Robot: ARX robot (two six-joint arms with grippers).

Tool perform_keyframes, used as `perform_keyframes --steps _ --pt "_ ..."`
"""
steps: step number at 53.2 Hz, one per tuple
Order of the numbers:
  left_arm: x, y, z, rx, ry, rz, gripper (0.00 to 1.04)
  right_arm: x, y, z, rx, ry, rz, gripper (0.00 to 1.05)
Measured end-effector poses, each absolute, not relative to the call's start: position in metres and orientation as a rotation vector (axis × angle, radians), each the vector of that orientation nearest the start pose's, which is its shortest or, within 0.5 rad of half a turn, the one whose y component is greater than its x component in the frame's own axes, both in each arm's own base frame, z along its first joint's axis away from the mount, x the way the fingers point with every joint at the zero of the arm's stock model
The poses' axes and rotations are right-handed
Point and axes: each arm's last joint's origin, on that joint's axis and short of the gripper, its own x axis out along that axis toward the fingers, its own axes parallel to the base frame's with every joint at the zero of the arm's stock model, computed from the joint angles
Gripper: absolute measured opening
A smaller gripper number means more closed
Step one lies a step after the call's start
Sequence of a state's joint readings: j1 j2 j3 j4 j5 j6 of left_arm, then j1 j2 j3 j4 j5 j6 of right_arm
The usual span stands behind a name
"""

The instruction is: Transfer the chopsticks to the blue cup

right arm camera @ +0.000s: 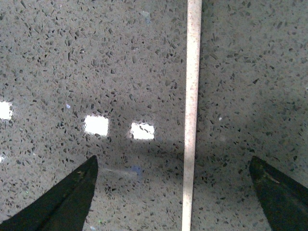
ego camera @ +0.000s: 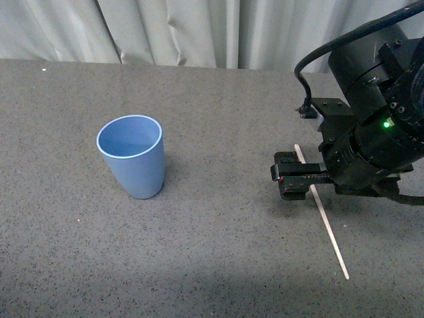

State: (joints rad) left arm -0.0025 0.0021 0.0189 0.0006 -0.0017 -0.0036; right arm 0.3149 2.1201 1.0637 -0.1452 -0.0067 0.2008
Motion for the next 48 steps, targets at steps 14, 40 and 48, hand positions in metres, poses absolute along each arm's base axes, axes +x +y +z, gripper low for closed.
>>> perform_keyframes --steps 14,40,48 --pt "0.097 0.0 0.17 -0.004 -0.017 -0.001 0.98 0.353 0.119 0.049 -0.015 1.253 0.147 0.46" --pt "0.097 0.0 0.17 -0.004 -0.017 -0.001 0.98 0.355 0.11 0.047 -0.002 1.293 0.103 0.01" --pt "0.097 0.0 0.17 -0.004 -0.017 0.0 0.98 0.355 0.106 0.054 0.016 1.265 0.106 0.01"
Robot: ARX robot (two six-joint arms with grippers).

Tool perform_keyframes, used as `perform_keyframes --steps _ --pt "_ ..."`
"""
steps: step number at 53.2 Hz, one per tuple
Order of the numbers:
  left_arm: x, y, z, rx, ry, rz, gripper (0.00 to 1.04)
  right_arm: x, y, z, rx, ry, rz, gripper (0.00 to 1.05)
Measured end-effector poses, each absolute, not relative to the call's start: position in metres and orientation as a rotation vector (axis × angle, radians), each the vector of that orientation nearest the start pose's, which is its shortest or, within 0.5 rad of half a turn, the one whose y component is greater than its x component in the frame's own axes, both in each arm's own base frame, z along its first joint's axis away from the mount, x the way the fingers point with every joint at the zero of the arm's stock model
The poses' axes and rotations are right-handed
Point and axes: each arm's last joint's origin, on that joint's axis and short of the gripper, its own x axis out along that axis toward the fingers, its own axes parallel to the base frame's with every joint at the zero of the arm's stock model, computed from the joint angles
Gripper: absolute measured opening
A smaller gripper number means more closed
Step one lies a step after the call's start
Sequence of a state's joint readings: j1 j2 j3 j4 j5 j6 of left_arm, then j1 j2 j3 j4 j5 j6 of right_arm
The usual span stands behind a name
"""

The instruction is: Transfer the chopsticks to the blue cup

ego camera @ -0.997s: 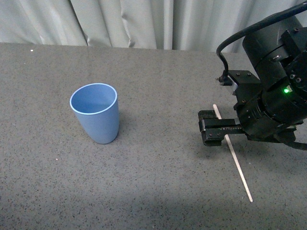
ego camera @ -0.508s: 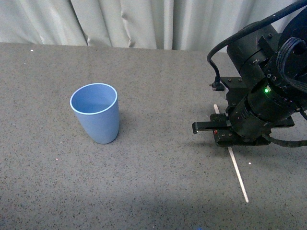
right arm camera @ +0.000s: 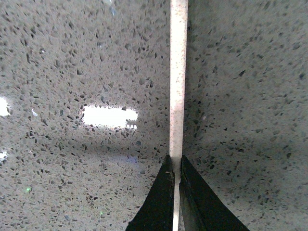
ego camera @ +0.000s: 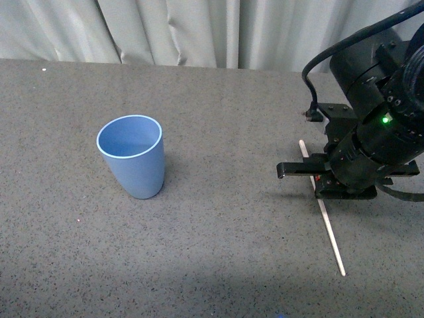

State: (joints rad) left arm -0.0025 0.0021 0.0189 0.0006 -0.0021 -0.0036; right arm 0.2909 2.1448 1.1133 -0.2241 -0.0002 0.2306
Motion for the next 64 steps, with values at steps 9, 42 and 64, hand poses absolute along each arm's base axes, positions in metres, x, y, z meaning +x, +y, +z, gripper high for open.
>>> perform_keyframes --steps 9,42,64 --pt "0.097 0.0 0.17 -0.004 -0.017 0.0 0.98 0.355 0.108 0.08 0.031 1.141 0.15 0.01" --pt "0.097 0.0 0.17 -0.004 -0.017 0.0 0.98 0.329 0.19 0.185 0.077 0.261 0.811 0.01" --pt "0.097 0.0 0.17 -0.004 -0.017 0.0 0.98 0.345 0.252 0.158 0.116 0.219 0.993 0.01"
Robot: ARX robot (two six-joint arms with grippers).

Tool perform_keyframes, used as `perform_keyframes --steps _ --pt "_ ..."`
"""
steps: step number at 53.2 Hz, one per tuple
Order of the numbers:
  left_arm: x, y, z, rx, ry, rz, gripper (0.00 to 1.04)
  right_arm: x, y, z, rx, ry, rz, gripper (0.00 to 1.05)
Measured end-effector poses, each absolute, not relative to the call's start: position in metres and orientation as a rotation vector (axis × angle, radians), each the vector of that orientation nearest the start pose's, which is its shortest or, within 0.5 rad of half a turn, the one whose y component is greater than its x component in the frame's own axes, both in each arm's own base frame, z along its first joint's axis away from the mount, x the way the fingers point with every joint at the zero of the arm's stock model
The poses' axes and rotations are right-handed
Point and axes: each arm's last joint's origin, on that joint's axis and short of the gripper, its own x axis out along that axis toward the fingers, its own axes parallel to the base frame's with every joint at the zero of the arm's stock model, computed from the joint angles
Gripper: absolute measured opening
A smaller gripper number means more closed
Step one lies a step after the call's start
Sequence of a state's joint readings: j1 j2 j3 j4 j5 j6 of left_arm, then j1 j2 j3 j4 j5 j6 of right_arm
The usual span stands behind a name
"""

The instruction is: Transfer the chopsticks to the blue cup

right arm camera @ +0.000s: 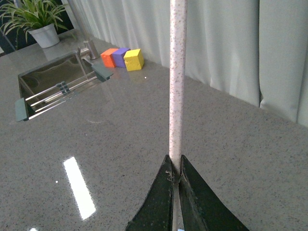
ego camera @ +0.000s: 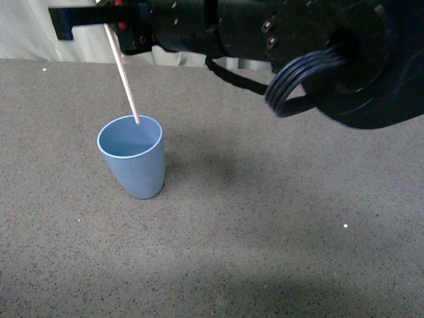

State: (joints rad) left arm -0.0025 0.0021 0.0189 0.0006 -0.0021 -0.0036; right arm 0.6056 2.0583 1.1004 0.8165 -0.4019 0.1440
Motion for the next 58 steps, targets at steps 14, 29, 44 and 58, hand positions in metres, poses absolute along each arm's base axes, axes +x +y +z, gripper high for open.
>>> perform_keyframes --steps 14,29,44,58 --pt "0.097 0.0 0.17 -0.004 -0.017 0.0 0.98 0.347 0.258 0.124 0.109 0.285 0.98 0.01" --pt "0.097 0.0 0.17 -0.004 -0.017 0.0 0.98 0.346 0.255 0.109 0.091 0.319 0.97 0.05" --pt "0.097 0.0 0.17 -0.004 -0.017 0.0 0.98 0.339 0.234 0.121 0.098 0.306 0.945 0.64" --pt "0.097 0.0 0.17 -0.004 -0.017 0.0 0.98 0.339 0.169 0.14 0.107 0.374 0.528 0.94"
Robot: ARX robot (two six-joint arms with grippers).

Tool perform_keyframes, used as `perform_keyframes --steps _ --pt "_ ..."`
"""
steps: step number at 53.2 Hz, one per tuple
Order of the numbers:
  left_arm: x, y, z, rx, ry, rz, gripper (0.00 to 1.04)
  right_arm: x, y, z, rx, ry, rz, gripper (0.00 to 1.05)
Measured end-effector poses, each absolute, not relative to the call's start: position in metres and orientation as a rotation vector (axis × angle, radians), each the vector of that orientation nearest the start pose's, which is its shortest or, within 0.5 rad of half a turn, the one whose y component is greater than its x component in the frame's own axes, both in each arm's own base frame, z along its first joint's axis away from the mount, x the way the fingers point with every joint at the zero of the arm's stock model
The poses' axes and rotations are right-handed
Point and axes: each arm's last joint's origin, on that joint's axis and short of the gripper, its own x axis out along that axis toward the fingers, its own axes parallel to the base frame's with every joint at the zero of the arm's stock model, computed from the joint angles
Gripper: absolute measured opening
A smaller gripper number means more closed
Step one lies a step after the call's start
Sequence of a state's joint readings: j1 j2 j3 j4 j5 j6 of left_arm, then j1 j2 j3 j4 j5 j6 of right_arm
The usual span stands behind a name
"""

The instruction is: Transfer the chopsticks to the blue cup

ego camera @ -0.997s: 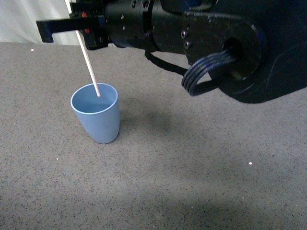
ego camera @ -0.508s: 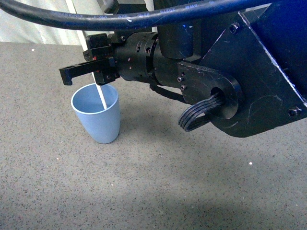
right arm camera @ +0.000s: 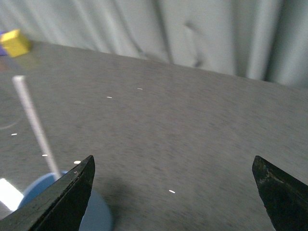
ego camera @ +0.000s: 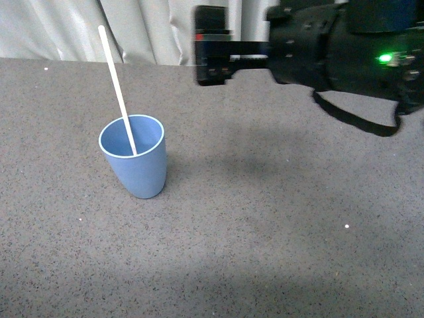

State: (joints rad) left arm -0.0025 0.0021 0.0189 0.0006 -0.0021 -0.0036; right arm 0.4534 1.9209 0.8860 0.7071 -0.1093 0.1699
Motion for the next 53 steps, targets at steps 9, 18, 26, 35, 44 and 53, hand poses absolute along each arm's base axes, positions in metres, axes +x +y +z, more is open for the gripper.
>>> perform_keyframes --steps 9,18,26,35,44,53 --pt "0.097 0.0 0.17 -0.004 -0.017 0.0 0.98 0.322 0.106 0.145 0.103 0.437 0.319 0.95" --pt "0.097 0.0 0.17 -0.004 -0.017 -0.001 0.98 0.276 0.057 0.168 0.094 0.401 0.165 0.95" --pt "0.097 0.0 0.17 -0.004 -0.017 0.0 0.98 0.228 0.034 0.174 0.051 0.389 0.038 0.95" --pt "0.097 0.0 0.17 -0.004 -0.017 -0.001 0.98 0.186 0.023 0.174 0.032 0.306 -0.019 0.91" --pt "0.097 0.0 0.17 -0.004 -0.017 -0.001 0.98 0.163 0.016 0.179 0.019 0.015 0.006 0.64" --pt "0.097 0.0 0.17 -0.004 -0.017 0.0 0.98 0.153 0.01 0.174 0.008 0.013 0.009 0.39"
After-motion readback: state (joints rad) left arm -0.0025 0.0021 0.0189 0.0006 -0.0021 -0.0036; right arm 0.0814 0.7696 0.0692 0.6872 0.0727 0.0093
